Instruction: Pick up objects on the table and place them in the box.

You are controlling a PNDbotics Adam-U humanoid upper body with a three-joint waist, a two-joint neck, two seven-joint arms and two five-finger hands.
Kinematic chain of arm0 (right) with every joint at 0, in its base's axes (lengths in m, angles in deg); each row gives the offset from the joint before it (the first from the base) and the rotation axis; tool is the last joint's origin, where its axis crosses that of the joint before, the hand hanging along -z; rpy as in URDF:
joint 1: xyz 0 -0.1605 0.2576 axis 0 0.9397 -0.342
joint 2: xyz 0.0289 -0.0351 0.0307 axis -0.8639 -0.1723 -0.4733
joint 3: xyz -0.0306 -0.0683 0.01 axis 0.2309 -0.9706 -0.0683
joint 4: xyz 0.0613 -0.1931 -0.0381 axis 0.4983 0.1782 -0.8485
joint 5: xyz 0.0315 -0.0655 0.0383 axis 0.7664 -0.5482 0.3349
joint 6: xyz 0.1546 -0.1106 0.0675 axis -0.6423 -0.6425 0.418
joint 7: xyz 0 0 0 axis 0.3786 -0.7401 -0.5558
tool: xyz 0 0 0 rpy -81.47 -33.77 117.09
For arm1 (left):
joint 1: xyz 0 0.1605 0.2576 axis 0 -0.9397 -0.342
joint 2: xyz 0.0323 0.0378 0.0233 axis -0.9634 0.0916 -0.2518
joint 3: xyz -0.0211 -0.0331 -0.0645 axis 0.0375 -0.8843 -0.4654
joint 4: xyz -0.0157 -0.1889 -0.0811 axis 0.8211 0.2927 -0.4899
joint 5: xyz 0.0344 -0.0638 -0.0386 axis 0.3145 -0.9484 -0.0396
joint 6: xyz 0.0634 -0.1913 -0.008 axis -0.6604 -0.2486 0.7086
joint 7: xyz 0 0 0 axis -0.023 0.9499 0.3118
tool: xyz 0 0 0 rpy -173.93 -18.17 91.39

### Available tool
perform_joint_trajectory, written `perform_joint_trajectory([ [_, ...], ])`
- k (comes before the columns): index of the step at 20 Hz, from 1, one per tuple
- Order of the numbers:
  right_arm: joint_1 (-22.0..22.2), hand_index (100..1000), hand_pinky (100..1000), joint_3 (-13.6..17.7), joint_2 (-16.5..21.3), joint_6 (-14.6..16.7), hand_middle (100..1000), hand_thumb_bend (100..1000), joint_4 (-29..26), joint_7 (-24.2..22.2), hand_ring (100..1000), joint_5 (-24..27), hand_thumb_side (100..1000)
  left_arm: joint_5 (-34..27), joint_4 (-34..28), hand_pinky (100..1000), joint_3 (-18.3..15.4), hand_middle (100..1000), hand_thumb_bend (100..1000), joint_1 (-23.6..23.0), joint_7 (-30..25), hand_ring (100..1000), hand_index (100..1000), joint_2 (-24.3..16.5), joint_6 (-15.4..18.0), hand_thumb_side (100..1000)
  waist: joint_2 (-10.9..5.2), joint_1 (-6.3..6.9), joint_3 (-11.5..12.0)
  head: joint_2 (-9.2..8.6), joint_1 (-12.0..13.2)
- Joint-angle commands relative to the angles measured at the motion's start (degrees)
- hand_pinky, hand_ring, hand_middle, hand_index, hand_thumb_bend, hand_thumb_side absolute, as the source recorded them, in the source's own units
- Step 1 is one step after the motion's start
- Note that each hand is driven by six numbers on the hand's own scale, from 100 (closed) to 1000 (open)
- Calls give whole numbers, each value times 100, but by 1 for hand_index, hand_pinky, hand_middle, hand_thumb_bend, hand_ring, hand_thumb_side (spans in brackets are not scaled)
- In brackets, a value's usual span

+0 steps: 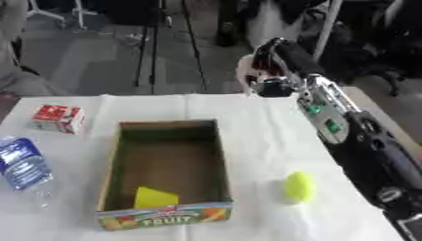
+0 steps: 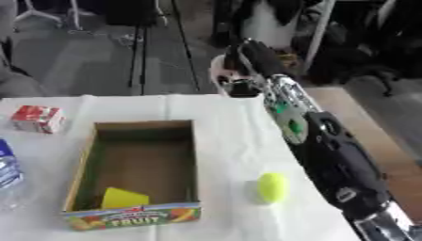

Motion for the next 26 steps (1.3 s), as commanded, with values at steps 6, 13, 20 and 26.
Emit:
perform_joint_trajectory([
  [6, -120, 461, 271, -909, -194, 17, 329, 139, -1208, -1037, 339, 866, 100, -56, -115, 489, -45, 833, 405, 69, 11, 855, 824, -114, -7, 845, -150, 25, -1, 59, 11],
  [13, 8, 515, 280, -1558, -892, 365, 358, 100, 58, -1499, 349, 531, 100, -86, -115, 489, -24, 833, 405, 122, -4, 855, 823, -103, 17, 844, -105, 45, 43, 19, -4],
  [20, -6, 1000, 990, -1585, -1142, 1175, 1000, 100, 863, -2542, 1000, -42, 659, -90, -115, 487, -26, 833, 403, 123, -12, 856, 823, -90, 23, 846, -78, 63, 32, 29, -5],
  [26, 0, 1000, 993, -1326, -1054, 1161, 1000, 100, 662, -2336, 1000, -235, 616, -81, -115, 487, -31, 833, 403, 121, -7, 856, 824, -85, 18, 846, -72, 62, -3, 30, -3],
])
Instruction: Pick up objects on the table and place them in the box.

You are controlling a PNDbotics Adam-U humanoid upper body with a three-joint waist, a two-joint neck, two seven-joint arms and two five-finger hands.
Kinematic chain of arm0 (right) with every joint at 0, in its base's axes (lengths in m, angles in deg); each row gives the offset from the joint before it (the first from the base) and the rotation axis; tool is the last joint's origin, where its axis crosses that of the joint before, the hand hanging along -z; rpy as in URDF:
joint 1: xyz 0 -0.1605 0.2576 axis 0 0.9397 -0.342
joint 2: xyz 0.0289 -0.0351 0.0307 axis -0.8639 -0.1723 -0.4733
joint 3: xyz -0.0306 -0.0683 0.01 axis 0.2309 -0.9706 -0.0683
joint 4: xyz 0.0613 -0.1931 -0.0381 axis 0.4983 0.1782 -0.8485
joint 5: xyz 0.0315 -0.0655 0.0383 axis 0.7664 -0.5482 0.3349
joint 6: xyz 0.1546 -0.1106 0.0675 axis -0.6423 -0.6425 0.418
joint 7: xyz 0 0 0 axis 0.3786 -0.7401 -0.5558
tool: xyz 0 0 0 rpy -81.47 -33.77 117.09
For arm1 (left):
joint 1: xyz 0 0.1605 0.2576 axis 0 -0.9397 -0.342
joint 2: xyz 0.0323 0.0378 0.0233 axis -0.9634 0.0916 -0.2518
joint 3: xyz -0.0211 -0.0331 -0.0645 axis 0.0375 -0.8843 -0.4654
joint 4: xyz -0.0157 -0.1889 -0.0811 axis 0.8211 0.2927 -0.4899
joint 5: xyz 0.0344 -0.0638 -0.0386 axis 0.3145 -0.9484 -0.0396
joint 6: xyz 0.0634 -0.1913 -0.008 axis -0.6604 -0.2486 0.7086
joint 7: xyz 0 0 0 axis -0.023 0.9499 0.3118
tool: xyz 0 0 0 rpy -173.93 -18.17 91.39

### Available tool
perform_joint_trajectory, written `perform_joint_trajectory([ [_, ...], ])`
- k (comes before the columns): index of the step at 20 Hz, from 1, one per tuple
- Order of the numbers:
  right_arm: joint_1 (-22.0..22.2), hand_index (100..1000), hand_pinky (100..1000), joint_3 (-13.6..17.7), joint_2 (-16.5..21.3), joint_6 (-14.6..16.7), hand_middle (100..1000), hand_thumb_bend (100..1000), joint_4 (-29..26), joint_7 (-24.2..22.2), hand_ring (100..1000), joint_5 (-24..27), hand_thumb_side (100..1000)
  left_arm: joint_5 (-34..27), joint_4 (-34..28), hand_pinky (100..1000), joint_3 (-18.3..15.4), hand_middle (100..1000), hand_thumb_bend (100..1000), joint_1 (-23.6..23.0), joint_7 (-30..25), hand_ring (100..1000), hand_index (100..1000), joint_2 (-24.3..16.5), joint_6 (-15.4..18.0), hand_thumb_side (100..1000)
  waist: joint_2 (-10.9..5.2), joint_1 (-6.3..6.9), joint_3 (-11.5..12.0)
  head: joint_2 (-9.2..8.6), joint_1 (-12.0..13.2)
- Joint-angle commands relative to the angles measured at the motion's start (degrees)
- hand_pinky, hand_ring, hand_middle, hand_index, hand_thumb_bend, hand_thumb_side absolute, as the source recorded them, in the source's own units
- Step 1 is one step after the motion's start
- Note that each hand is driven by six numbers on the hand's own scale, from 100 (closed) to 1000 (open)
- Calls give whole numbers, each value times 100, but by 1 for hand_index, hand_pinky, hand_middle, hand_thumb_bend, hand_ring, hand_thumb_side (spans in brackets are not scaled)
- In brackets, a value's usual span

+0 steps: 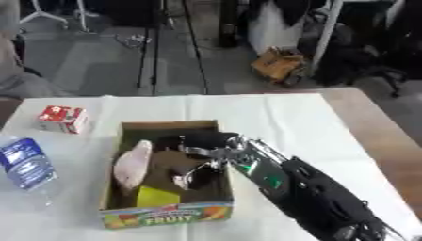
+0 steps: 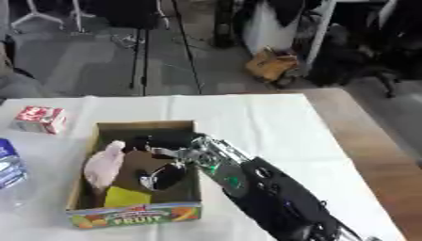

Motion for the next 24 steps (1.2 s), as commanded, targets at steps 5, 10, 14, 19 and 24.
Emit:
perform_joint_trajectory([
  [5, -98, 1000, 936, 312, 223, -142, 1000, 100, -308, 376, 971, -51, 294, -10, -115, 486, -41, 833, 404, 60, 7, 856, 825, -89, 10, 845, -91, 30, -16, 3, 27],
  [10, 25, 991, 907, 678, 455, -583, 981, 100, -837, 1150, 941, -41, 100, 0, -115, 486, -67, 833, 405, 46, 35, 857, 825, -98, 5, 844, -112, 36, -87, 67, 194],
  [14, 326, 988, 897, 1078, 732, -1020, 965, 100, -1583, 1739, 916, 159, 100, 19, -115, 485, -99, 834, 406, 25, 72, 859, 824, -123, -1, 843, -119, 33, -197, 185, 512],
  [19, 786, 999, 861, 1722, 980, -1506, 902, 100, -2484, 2457, 869, 983, 121, 48, -115, 484, -144, 841, 408, 20, 124, 866, 824, -148, 0, 841, -108, 40, -414, 331, 828],
  [24, 1136, 1000, 828, 2030, 1034, -1734, 855, 100, -2956, 3066, 836, 1680, 245, 71, -115, 483, -173, 845, 406, 18, 155, 871, 825, -149, 6, 843, -71, 53, -520, 422, 989],
])
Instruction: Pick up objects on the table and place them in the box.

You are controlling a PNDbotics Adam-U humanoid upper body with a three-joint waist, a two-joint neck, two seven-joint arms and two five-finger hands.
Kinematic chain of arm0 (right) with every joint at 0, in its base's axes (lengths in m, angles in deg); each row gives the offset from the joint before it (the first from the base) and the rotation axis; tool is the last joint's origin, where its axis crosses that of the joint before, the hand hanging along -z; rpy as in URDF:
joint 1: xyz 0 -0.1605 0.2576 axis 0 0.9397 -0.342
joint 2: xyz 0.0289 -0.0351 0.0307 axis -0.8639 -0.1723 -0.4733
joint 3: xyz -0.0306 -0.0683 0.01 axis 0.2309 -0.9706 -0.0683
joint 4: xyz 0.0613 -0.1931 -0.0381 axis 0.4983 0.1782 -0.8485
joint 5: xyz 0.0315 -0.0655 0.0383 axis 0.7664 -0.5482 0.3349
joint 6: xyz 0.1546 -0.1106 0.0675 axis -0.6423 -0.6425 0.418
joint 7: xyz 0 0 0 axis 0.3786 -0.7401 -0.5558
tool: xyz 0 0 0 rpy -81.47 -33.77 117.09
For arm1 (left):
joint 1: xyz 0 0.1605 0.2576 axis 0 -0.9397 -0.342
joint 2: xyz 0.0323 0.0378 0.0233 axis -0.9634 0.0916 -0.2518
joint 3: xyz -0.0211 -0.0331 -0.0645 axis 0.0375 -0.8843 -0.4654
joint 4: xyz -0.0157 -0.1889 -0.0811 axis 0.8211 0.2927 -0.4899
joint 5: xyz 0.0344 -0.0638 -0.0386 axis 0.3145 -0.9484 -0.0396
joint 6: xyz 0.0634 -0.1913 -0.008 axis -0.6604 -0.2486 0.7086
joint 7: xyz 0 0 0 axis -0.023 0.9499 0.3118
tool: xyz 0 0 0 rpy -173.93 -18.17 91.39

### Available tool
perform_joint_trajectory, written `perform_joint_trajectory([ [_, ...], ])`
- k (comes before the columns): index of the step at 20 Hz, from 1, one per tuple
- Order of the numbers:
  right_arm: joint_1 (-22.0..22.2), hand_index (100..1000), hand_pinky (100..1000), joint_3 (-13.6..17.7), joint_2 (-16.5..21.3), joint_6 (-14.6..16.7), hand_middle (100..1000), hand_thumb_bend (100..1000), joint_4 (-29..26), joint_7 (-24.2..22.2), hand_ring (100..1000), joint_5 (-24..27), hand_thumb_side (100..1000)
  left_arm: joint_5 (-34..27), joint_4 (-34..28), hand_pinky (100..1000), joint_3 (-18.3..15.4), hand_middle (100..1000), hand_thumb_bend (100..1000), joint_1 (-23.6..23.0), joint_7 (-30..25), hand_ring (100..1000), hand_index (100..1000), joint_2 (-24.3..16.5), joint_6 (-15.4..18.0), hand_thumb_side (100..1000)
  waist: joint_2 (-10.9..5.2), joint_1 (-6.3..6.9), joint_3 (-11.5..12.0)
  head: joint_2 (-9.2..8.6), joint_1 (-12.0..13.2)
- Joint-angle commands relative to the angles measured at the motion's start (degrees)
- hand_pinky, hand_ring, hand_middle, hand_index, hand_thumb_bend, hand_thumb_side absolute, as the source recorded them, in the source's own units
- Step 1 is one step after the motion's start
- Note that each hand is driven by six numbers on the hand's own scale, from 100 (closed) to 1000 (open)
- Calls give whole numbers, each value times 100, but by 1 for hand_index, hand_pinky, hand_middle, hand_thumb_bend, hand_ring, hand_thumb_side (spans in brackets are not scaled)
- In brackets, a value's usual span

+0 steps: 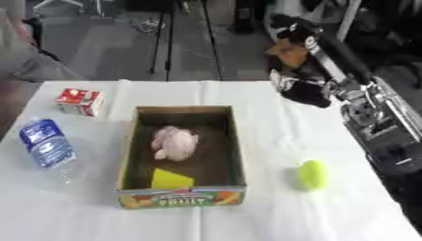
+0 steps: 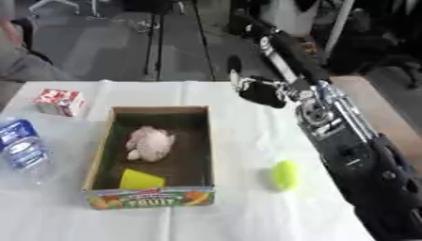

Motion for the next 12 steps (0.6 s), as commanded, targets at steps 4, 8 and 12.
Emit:
perform_joint_trajectory([
  [4, 425, 1000, 817, 328, 151, -9, 840, 100, -515, 718, 831, 667, 319, 62, -115, 480, -90, 847, 404, 10, 54, 874, 822, -108, -8, 849, 7, 40, -132, 201, 219],
  [8, 602, 999, 809, 410, 90, 100, 824, 100, -529, 944, 824, 780, 357, 88, -115, 479, -93, 847, 402, -5, 49, 874, 822, -85, -15, 852, 41, 69, -207, 310, 238],
  [12, 730, 991, 779, 471, -10, 358, 797, 100, -530, 1315, 799, 850, 377, 110, -115, 478, -92, 845, 400, -11, 40, 876, 822, -57, -25, 857, 76, 84, -219, 391, 262],
])
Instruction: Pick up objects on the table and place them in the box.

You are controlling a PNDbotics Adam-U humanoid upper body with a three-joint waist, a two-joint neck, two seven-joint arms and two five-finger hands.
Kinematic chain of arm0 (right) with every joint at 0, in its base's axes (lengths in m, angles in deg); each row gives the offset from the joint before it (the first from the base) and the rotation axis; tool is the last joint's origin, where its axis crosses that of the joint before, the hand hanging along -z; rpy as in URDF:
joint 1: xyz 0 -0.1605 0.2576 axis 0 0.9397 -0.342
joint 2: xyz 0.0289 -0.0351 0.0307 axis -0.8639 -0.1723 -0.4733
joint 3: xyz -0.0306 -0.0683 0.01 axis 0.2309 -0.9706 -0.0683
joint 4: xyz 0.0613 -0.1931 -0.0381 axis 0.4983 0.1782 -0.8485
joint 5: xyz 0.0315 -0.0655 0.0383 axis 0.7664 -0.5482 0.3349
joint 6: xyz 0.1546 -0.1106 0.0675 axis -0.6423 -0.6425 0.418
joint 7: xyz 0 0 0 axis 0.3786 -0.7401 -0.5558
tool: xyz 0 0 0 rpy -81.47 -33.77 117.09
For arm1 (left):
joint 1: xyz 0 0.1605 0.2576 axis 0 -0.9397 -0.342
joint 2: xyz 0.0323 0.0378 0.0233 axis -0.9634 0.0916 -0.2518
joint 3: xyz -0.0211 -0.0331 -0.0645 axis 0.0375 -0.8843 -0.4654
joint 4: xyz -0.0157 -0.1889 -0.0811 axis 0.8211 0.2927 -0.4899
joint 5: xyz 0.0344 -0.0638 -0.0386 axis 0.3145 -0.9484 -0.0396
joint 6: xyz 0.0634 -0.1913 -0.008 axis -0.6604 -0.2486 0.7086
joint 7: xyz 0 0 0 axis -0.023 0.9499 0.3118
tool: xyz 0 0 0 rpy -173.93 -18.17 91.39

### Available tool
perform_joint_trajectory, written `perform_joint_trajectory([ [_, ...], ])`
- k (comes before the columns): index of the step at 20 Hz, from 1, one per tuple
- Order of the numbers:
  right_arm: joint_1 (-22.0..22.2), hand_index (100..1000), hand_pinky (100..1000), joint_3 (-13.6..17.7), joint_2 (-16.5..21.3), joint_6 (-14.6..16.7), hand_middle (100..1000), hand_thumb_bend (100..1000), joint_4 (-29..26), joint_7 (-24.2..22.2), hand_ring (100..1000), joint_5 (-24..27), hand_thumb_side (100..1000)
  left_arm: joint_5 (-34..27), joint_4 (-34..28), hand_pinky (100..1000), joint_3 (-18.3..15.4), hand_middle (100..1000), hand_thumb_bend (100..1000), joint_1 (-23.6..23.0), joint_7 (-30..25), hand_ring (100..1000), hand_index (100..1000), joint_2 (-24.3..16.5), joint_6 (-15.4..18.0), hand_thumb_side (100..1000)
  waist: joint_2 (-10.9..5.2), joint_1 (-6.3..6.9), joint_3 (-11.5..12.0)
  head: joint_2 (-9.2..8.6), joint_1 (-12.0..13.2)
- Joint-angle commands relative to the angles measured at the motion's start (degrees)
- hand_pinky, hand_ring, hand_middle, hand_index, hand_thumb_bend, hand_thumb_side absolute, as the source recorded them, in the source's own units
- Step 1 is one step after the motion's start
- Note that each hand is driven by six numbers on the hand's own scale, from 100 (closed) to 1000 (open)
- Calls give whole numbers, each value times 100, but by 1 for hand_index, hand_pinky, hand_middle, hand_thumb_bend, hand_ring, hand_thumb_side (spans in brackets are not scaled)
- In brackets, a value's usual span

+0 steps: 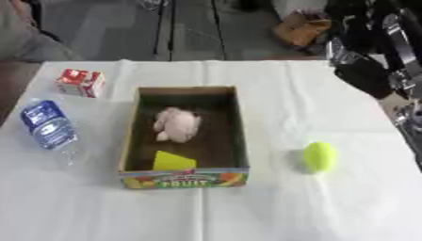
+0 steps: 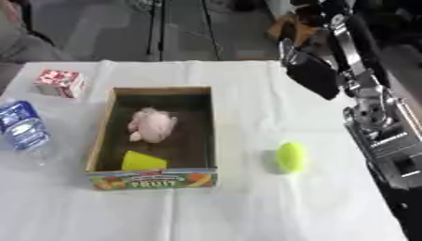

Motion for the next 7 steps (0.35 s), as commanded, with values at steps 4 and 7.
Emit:
perform_joint_trajectory([
  [4, 48, 978, 764, 93, -47, 370, 780, 100, -125, 548, 786, 132, 399, 48, -115, 477, -57, 845, 399, 9, -3, 882, 820, -45, -12, 859, -40, 37, 3, 106, 70],
  [7, 79, 978, 761, 79, -89, 415, 777, 100, -125, 624, 784, 139, 416, 43, -115, 476, -63, 845, 398, 5, 7, 883, 820, -32, -5, 860, -33, 43, 30, 101, 91],
])
